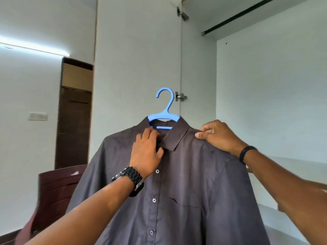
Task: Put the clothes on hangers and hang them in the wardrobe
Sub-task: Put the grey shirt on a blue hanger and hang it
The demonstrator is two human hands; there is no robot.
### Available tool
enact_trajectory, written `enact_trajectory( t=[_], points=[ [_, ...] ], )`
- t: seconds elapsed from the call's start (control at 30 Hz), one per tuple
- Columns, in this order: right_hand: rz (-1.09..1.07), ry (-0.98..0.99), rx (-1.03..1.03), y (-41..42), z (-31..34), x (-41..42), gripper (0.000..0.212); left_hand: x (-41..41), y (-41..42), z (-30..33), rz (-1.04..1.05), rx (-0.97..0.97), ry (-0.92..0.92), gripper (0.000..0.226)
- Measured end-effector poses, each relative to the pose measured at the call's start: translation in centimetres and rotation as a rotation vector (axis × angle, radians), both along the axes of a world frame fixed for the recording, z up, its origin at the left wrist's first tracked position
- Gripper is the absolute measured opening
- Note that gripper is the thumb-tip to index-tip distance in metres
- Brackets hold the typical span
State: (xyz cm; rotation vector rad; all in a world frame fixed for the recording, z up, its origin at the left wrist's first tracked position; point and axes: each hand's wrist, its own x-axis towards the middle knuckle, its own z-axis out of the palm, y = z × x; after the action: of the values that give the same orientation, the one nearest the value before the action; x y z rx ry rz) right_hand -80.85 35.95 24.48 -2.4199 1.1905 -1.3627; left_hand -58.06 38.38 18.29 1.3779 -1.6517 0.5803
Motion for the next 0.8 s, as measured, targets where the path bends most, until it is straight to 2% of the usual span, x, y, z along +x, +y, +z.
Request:
enact_trajectory(
  t=[0.13,0.3,0.4,0.47,0.57,0.63,0.8],
  points=[
    [-0.090,-0.004,0.060,-1.8,7.7,-3.1,0.021,-4.4,-4.7,8.7,-0.205,0.161,0.137,0.044],
    [-0.257,0.087,0.102,-0.8,18.6,-7.4,0.026,-11.1,-7.1,21.5,-0.458,0.403,0.491,0.012],
    [-0.322,0.093,0.130,0.9,24.1,-10.5,0.008,-14.9,-7.2,27.6,-0.676,0.459,0.660,0.006],
    [-0.352,0.168,0.164,2.5,27.3,-12.9,0.005,-17.4,-7.3,30.7,-0.779,0.474,0.695,0.010],
    [-0.497,0.404,0.207,5.0,30.6,-16.3,0.004,-21.0,-7.8,34.2,-0.931,0.485,0.758,0.019],
    [-0.605,0.480,0.237,6.5,32.2,-18.9,0.006,-23.8,-8.5,36.1,-1.010,0.481,0.711,0.023],
    [-0.686,0.315,0.168,8.4,34.1,-24.8,0.016,-31.3,-11.3,39.3,-1.113,0.361,0.573,0.038]
  ],
)
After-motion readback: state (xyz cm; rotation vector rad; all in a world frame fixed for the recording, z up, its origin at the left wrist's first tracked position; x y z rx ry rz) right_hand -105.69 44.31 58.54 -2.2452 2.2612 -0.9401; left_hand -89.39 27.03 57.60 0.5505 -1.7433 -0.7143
